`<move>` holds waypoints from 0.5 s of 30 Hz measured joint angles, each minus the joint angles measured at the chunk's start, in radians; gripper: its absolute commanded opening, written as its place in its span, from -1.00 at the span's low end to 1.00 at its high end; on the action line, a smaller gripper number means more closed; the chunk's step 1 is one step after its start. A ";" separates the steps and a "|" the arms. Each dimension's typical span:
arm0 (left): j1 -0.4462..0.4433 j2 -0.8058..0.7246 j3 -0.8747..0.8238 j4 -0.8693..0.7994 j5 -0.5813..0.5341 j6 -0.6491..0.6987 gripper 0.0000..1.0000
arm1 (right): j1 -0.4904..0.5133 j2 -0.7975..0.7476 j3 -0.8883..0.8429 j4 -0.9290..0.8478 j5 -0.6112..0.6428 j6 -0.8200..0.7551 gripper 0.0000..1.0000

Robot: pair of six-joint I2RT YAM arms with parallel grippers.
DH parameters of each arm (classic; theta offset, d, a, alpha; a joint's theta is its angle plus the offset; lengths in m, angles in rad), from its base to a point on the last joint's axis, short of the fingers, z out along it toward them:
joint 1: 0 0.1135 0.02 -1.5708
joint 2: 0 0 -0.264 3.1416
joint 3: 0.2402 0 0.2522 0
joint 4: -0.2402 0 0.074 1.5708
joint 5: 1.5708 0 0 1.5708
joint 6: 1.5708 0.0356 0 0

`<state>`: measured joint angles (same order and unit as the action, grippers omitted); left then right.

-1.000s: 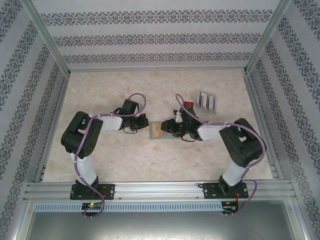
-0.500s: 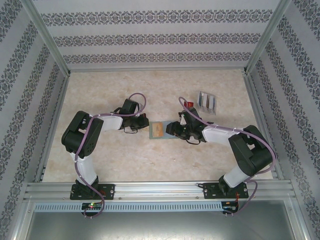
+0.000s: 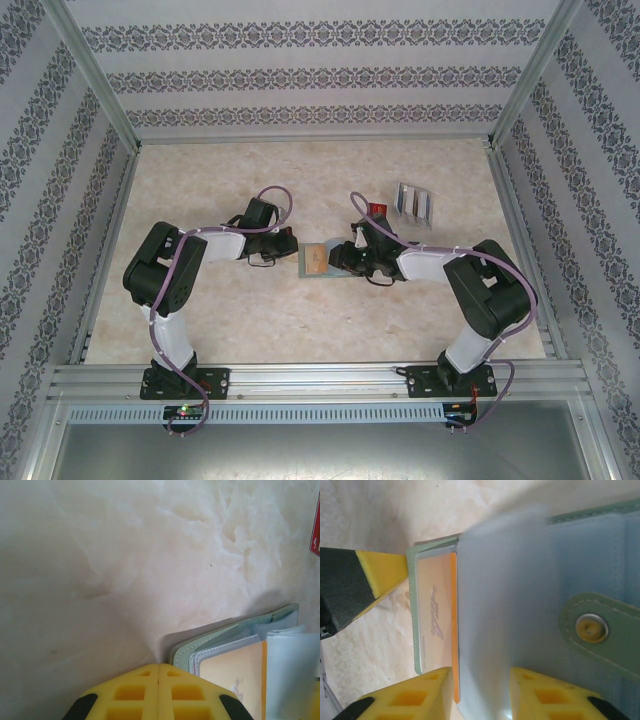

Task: Put the credit cards into the card holder
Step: Flip over the card slot in the card holder.

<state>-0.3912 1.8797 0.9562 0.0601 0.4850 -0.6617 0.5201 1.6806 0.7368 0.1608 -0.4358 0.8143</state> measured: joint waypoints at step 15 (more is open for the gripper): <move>0.000 0.000 0.000 0.000 0.000 0.000 -1.00 | 0.005 -0.022 0.016 -0.031 -0.005 -0.034 -0.96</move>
<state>-0.3912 1.8797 0.9562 0.0601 0.4854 -0.6617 0.5255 1.6588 0.7528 0.1303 -0.4408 0.7807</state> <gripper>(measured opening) 0.050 0.067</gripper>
